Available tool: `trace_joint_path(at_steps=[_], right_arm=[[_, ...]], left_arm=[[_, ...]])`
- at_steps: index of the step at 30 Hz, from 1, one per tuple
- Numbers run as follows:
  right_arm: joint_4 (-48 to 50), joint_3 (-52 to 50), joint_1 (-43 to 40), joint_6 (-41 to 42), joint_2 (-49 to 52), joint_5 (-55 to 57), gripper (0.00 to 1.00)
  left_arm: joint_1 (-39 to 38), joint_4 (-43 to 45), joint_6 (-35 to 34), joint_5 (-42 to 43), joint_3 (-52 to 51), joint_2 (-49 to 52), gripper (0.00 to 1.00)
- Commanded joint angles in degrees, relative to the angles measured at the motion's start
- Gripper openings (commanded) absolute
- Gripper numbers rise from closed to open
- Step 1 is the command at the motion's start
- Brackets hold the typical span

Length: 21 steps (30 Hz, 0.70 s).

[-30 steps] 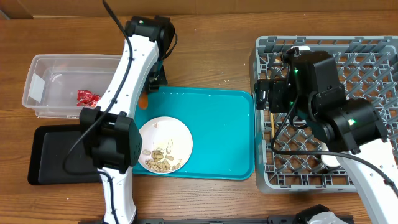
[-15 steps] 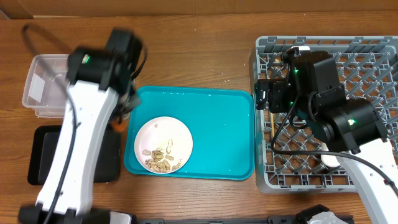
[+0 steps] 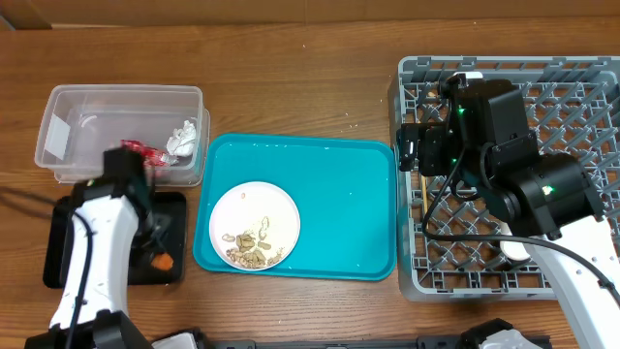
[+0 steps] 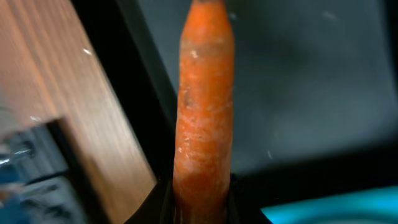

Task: Sort waste into correct bins and load items into the dishwasher
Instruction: 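Carry the carrot left and drop it onto the black tray, then grasp the rim of the white plate with the left gripper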

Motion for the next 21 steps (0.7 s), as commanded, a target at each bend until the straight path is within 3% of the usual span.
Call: trace_joint_path(at_steps=[1,2,6,11,16,21], right_arm=[[0.3,1.3,0.2,0.2,-0.2,-0.2,1.00],[0.3,1.3,0.2,0.2,-0.2,-0.2,1.00],[0.3,1.3,0.2,0.2,-0.2,-0.2,1.00],[0.3,1.3,0.2,0.2,-0.2,-0.2,1.00],[0.3,1.3,0.2,0.2,-0.2,-0.2,1.00],[0.3,1.3,0.2,0.2,-0.2,-0.2,1.00]], left_arm=[[5.3,6.0,2.5,4.0,-4.6,-1.2,0.13],[6.3,7.9,3.2,4.0,-5.3,-1.2,0.19],[7.9,11.6,3.7,5.3,-5.4,-1.2,0.67],[7.9,12.0,8.5,11.9,-3.2,-1.2,0.60],[6.7,6.5,14.9,21.6,5.5,-1.4,0.52],[-3.6,2.7,21.5,22.7,13.1,-3.1,0.52]])
